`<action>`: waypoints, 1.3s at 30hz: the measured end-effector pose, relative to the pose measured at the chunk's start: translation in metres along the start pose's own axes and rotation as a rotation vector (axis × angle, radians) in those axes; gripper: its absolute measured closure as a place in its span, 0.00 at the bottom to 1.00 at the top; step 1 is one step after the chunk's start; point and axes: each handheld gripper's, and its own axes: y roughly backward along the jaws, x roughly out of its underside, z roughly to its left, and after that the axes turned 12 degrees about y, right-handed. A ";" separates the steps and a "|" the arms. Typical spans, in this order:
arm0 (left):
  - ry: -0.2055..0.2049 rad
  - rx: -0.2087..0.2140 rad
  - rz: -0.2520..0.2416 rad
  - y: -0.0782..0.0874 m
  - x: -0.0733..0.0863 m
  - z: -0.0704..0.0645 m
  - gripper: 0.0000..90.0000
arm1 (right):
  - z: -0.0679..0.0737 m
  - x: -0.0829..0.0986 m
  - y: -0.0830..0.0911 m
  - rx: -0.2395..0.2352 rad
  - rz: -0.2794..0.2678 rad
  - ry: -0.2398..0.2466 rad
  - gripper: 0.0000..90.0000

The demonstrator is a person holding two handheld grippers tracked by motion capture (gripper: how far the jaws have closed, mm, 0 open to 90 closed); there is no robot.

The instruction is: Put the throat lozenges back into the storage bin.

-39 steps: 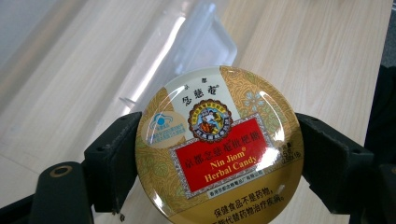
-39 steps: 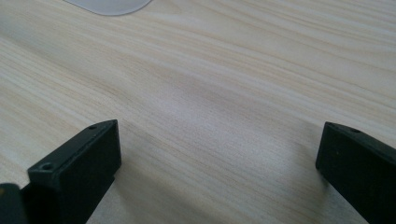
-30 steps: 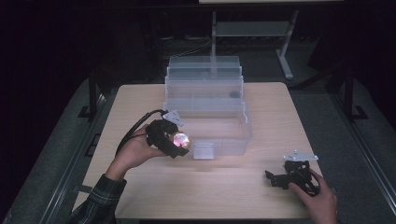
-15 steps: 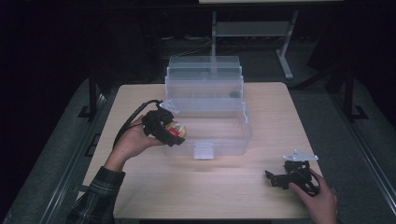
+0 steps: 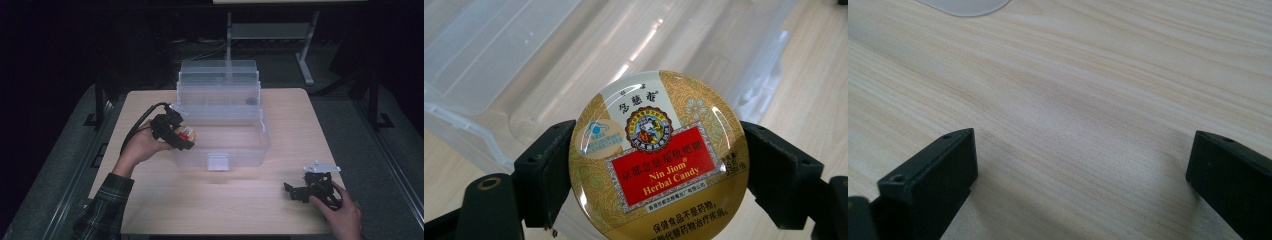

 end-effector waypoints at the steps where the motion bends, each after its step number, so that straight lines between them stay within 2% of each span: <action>1: 0.000 0.000 0.000 0.000 0.000 0.000 0.22 | 0.000 0.000 0.000 0.000 0.000 0.000 0.00; 4: 0.004 -0.007 0.003 -0.002 -0.001 0.006 0.22 | 0.000 0.000 0.000 0.000 0.000 0.000 0.00; 20: 0.011 -0.024 0.026 -0.016 0.004 0.019 0.22 | 0.000 0.000 0.000 0.000 0.000 0.000 0.00; 39: 0.009 -0.018 0.022 -0.017 0.005 0.019 0.21 | 0.000 0.000 0.000 0.000 0.000 0.000 0.00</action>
